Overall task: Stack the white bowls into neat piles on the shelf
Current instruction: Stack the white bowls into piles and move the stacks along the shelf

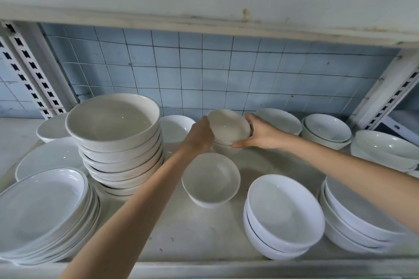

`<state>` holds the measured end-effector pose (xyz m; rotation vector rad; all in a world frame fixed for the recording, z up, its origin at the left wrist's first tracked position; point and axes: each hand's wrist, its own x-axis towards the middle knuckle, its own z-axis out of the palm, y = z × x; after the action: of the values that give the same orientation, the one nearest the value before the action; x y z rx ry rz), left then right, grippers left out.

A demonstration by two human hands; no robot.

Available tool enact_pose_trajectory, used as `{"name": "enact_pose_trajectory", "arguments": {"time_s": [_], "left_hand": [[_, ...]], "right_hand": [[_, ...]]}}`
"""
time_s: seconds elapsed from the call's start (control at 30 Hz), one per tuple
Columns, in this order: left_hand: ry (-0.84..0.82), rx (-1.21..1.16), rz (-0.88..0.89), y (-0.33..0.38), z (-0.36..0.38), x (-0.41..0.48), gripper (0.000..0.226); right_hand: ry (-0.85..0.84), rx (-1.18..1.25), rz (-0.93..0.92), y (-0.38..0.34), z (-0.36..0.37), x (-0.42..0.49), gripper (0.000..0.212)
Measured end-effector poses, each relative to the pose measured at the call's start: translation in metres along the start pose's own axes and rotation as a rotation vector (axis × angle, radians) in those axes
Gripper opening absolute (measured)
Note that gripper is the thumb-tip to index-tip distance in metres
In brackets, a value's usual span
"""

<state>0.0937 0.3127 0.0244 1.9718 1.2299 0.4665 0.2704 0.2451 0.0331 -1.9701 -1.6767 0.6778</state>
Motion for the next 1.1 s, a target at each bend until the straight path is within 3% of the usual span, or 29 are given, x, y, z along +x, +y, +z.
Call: {"name": "enact_pose_trajectory", "arguments": {"time_s": [0.07, 0.17, 0.27, 0.33, 0.43, 0.53, 0.63, 0.73, 0.83, 0.93, 1.1], "left_hand": [[-0.006, -0.009, 0.002, -0.002, 0.001, 0.002, 0.035], [-0.067, -0.092, 0.004, -0.006, 0.001, 0.002, 0.046], [-0.141, -0.225, 0.025, -0.007, 0.004, -0.003, 0.085], [-0.139, -0.223, 0.022, -0.007, 0.007, -0.001, 0.100], [-0.091, -0.096, 0.053, -0.002, 0.010, -0.003, 0.097], [-0.091, -0.132, 0.064, -0.003, 0.012, -0.002, 0.117], [-0.053, -0.136, 0.073, -0.008, 0.013, -0.001, 0.112], [0.008, -0.115, 0.102, -0.011, 0.012, -0.003, 0.092], [0.021, -0.163, 0.117, -0.013, 0.009, -0.006, 0.076], [0.003, -0.212, 0.105, -0.012, 0.007, -0.010, 0.080], [-0.005, -0.154, 0.094, -0.013, 0.004, -0.011, 0.070]], "right_hand": [[0.007, -0.040, -0.031, -0.001, 0.001, -0.001, 0.072], [-0.012, -0.036, -0.068, -0.005, 0.003, -0.003, 0.082], [-0.011, -0.026, -0.092, -0.005, 0.004, -0.002, 0.086], [-0.001, -0.036, -0.064, -0.004, 0.001, -0.001, 0.080], [-0.001, -0.034, -0.060, -0.005, -0.002, -0.003, 0.068], [0.021, -0.027, -0.073, -0.003, -0.002, -0.005, 0.059], [0.019, -0.012, -0.097, -0.006, -0.004, -0.008, 0.053], [-0.012, 0.010, -0.076, -0.004, -0.005, -0.007, 0.052], [-0.020, 0.011, -0.046, 0.002, -0.006, -0.004, 0.068], [-0.024, 0.013, -0.052, 0.004, -0.006, -0.002, 0.060], [-0.005, -0.021, -0.055, 0.002, -0.007, -0.002, 0.066]]}}
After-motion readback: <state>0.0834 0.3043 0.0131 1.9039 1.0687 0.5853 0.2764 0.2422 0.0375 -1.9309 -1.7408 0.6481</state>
